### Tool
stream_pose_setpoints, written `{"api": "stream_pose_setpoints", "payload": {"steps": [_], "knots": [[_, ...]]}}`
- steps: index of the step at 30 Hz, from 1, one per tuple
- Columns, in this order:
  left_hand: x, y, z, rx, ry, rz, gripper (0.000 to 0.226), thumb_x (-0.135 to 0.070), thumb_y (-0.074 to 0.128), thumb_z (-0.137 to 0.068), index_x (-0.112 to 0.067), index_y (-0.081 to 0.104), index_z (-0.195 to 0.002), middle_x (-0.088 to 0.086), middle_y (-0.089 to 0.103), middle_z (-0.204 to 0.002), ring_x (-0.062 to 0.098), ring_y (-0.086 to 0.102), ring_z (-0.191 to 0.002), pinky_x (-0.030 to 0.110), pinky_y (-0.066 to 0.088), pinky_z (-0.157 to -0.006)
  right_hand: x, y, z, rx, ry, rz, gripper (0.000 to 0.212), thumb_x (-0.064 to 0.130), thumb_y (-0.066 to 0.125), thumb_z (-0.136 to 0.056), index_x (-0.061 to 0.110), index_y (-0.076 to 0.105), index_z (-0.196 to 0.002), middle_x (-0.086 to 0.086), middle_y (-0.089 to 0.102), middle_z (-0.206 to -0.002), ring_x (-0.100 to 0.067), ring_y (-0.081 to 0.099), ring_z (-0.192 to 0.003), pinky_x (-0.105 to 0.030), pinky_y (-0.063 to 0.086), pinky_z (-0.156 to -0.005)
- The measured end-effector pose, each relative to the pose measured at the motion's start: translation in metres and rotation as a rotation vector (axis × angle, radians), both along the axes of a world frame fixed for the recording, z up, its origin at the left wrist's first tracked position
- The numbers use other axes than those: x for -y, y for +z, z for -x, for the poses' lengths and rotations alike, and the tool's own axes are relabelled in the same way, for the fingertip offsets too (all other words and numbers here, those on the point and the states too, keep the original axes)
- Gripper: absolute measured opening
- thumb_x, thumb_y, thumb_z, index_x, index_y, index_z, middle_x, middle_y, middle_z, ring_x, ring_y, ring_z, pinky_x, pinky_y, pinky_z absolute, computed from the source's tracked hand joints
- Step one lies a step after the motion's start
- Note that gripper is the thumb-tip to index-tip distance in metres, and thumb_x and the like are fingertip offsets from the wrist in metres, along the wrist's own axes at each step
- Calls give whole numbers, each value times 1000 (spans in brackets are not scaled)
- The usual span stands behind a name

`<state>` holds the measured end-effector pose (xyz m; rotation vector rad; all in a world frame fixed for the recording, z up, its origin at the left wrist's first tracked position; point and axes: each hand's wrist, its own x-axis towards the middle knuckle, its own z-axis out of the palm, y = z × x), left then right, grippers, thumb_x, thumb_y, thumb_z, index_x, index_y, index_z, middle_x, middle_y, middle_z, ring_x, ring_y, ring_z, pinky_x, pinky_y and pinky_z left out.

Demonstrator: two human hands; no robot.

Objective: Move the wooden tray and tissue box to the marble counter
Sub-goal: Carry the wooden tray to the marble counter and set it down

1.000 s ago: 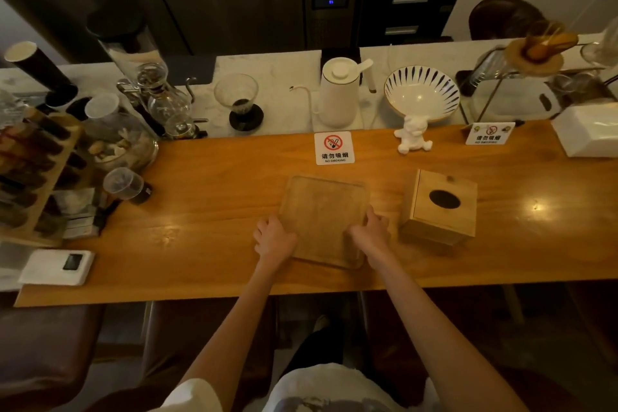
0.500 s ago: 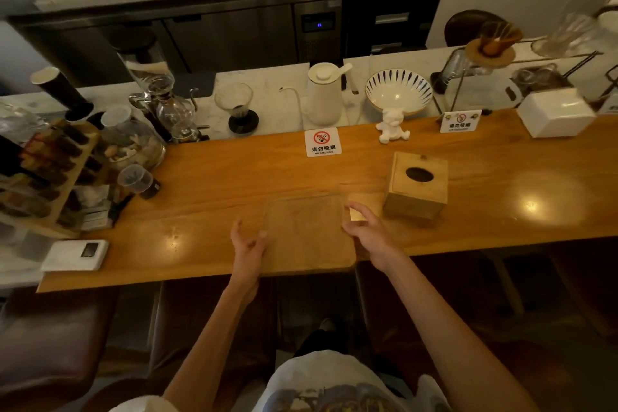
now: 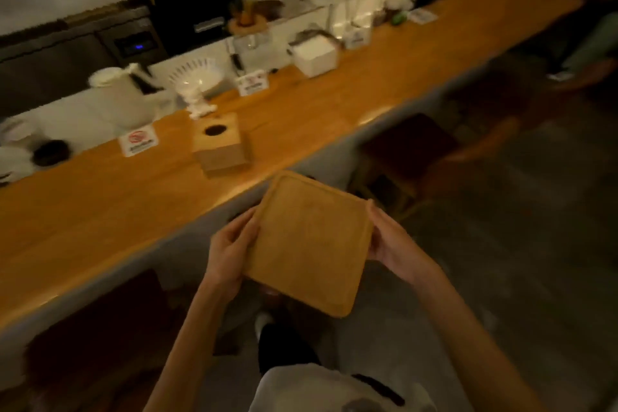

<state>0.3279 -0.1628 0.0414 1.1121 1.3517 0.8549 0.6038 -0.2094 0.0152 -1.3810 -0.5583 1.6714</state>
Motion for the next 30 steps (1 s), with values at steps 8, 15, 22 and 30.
{"api": "stream_pose_setpoints", "payload": {"steps": [8,15,22,30], "knots": [[18,1,-207,166,-345,201,29,-35,55,-98,-21,72,-118,5,66,-126,28,61,-118,51,51,-96,118,1,-162,183,-537,57,29,39,57,-99,18,67,-116,-12,68,-120,-24,66,-106,-44,55,-91],[27,-14,-356,372,-340,314,54,-42,54,-98,-22,42,-147,-1,56,-139,21,57,-125,49,44,-108,136,-20,-247,114,-963,44,43,43,59,-98,7,64,-120,-5,65,-103,-16,63,-94,-31,53,-73],[-7,-26,-507,269,-388,265,63,-38,54,-99,-27,25,-154,-4,45,-145,19,51,-124,44,45,-102,76,-21,-365,40,-1103,-51,39,33,59,-99,5,61,-126,-9,66,-113,-18,65,-96,-25,59,-61],[-98,-6,-702,179,-515,248,66,-42,55,-97,-27,25,-155,0,44,-146,26,49,-127,52,42,-107,32,16,-566,65,-918,-49,22,18,57,-99,5,64,-116,-4,66,-94,-8,69,-76,-23,59,-61]]}}
